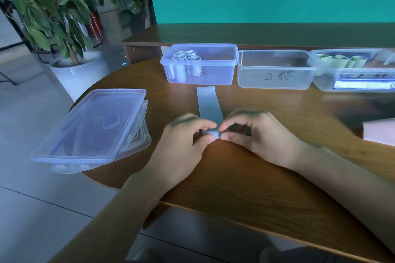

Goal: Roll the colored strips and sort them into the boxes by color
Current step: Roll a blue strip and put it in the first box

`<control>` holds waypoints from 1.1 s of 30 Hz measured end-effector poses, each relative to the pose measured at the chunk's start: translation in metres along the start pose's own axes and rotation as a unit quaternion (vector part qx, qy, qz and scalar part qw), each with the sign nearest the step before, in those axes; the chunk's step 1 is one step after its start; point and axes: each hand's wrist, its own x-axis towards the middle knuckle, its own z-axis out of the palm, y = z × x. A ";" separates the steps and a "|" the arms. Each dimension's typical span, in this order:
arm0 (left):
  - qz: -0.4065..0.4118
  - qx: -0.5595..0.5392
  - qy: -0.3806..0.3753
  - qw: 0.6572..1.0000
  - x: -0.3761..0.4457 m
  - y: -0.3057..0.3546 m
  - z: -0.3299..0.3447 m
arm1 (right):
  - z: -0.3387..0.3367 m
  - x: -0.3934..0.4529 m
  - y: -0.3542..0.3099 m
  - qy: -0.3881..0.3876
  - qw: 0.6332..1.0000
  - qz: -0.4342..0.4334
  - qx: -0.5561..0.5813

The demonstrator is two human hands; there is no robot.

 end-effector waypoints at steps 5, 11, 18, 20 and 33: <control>0.002 0.032 -0.007 0.999 0.004 0.000 0.003 | 0.002 0.004 0.004 0.023 0.999 -0.011 -0.036; 0.008 0.036 0.006 0.999 0.009 -0.007 0.006 | 0.005 0.003 0.006 0.047 0.998 -0.026 -0.042; 0.008 0.021 0.030 0.999 0.011 -0.008 0.005 | 0.006 0.009 0.008 0.042 0.998 -0.005 -0.045; 0.010 0.027 0.030 0.999 0.012 -0.004 0.005 | 0.007 0.010 0.009 0.041 0.998 -0.001 -0.054; 0.017 0.061 -0.019 0.998 0.033 -0.010 0.007 | 0.006 0.020 0.012 0.042 0.994 -0.004 -0.097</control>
